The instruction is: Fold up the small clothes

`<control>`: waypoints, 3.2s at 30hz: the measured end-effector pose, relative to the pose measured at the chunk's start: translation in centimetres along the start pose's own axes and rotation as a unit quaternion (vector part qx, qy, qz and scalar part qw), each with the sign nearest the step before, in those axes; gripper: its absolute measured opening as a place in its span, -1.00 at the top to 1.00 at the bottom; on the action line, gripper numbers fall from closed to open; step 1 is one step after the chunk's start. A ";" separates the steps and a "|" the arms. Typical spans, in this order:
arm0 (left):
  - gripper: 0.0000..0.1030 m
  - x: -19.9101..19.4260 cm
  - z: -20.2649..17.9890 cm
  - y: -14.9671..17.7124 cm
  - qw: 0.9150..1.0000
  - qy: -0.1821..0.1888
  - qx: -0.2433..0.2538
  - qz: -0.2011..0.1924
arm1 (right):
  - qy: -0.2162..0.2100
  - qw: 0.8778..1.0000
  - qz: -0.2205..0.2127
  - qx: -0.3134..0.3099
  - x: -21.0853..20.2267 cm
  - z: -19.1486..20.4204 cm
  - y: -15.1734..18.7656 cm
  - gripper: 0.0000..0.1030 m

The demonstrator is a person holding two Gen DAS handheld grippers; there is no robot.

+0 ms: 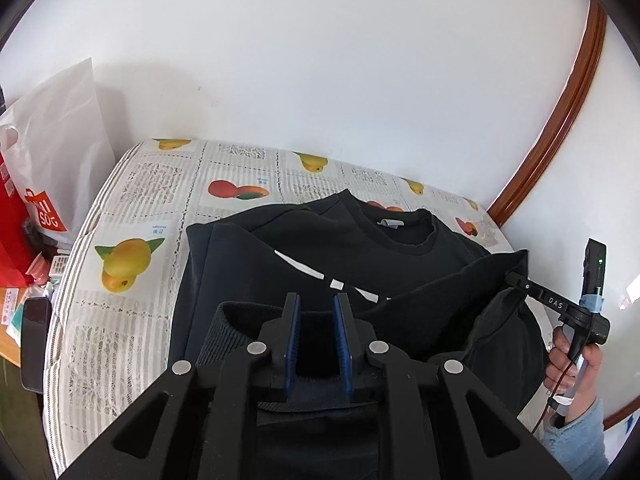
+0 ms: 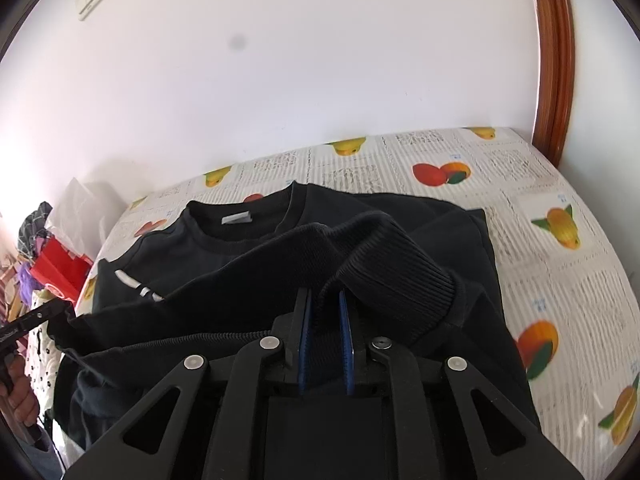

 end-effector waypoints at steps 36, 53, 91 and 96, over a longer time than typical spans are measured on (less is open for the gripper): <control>0.80 -1.7 0.9 1.0 0.991 -0.114 0.075 -0.017 | 0.018 0.998 -0.002 -0.056 1.4 -4.0 -1.5 0.78; 0.80 7.4 1.1 -1.3 0.990 -0.129 0.048 0.019 | 0.075 0.997 -0.014 0.004 2.2 -9.6 -1.6 0.78; -0.04 -6.2 11.1 8.8 0.989 -0.140 -0.009 0.049 | -0.009 0.987 0.057 -0.151 0.4 19.4 9.7 0.07; -0.12 -7.4 14.1 11.6 0.988 -0.141 -0.021 0.058 | -0.019 0.970 0.104 -0.219 3.9 26.2 14.1 0.04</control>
Point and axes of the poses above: each gripper's, at about its wrist camera, not at the fingertips, and x roughly the way its jaws point, z to its left, y to its underside, the point moved 1 cm from there along x, roughly the way its jaws point, and after that the axes turned 8 degrees about -y, right-handed, at the moved point
